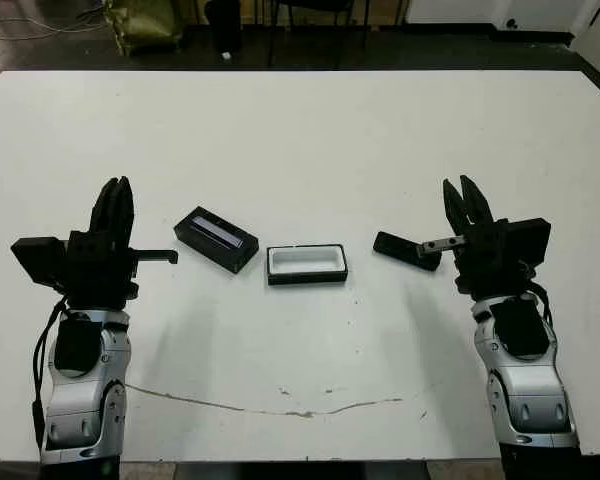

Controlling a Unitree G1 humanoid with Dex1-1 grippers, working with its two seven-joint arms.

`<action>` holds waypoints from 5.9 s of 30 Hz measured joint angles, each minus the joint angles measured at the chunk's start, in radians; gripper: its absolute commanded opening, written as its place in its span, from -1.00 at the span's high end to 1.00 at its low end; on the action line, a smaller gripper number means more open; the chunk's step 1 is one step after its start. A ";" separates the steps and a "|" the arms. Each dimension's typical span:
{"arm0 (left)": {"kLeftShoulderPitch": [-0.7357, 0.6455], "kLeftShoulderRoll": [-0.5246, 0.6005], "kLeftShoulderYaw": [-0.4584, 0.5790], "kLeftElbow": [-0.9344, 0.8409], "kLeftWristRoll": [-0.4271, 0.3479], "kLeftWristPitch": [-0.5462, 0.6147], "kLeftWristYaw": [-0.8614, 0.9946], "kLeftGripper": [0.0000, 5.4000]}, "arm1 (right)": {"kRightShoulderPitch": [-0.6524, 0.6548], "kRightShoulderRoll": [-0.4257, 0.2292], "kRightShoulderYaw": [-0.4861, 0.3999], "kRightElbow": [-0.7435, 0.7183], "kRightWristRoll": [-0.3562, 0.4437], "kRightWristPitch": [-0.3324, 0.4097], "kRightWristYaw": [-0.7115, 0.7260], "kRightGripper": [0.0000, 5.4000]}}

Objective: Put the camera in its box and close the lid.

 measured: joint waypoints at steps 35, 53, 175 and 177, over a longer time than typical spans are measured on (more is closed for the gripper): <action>0.010 -0.012 -0.004 0.008 0.003 -0.017 -0.003 1.00 | -0.264 -0.429 -0.105 0.256 0.165 0.147 0.452 1.00; 0.012 -0.011 -0.007 0.010 0.005 -0.015 -0.002 1.00 | -0.432 -0.511 0.056 0.521 0.242 0.277 0.981 0.46; 0.020 -0.013 -0.015 0.025 0.030 -0.032 0.010 1.00 | -0.527 -0.460 0.226 0.825 0.000 0.071 1.031 0.89; 0.020 -0.013 -0.015 0.025 0.029 -0.031 0.011 1.00 | -0.527 -0.463 0.228 0.822 -0.002 0.071 1.031 0.89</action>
